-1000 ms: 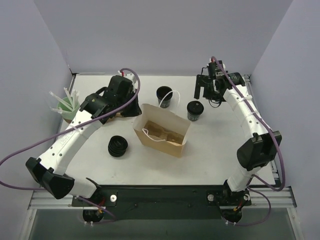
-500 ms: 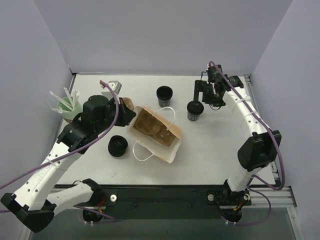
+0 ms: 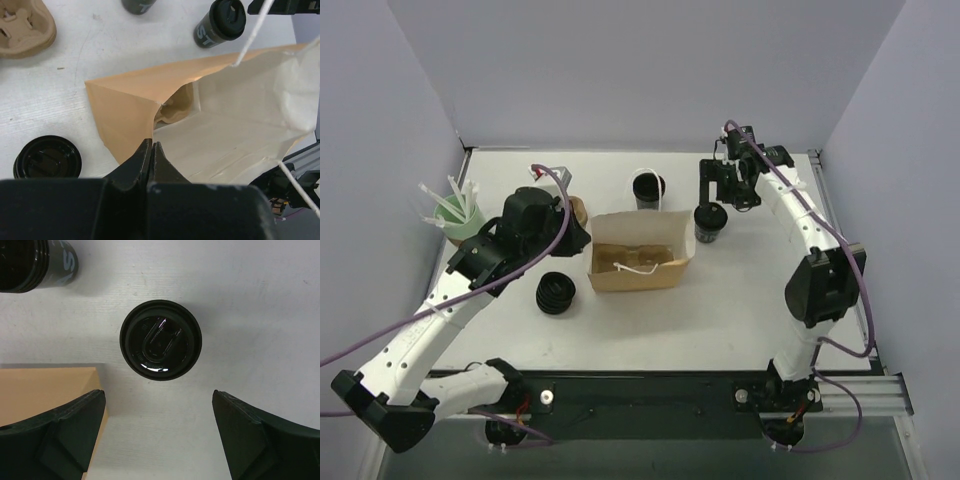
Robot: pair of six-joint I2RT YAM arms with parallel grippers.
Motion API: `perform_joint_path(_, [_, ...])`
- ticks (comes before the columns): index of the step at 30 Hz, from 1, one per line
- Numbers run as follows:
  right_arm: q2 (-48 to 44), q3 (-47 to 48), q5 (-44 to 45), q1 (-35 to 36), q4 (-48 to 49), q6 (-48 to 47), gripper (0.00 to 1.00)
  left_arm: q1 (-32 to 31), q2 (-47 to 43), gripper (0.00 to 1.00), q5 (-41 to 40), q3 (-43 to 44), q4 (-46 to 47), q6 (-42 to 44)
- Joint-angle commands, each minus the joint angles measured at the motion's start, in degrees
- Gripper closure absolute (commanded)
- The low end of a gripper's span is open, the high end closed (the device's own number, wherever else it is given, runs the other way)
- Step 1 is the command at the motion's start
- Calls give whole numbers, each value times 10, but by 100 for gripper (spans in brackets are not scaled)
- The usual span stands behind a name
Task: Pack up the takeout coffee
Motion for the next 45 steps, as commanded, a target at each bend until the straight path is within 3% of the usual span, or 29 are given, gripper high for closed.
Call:
perform_joint_path(1, [43, 26, -14, -5, -17, -27, 9, -3, -4, 100, -5, 32, -30, -6])
perform_joint_path(21, [131, 81, -21, -1, -20, -43, 9, -5, -24, 100, 50, -13, 0, 14])
perform_joint_path(35, [159, 78, 28, 9, -21, -44, 27, -5, -24, 100, 61, -9, -15, 29])
perform_joint_path(45, [115, 67, 28, 10, -21, -41, 41, -5, -19, 100, 63, 4, -19, 36])
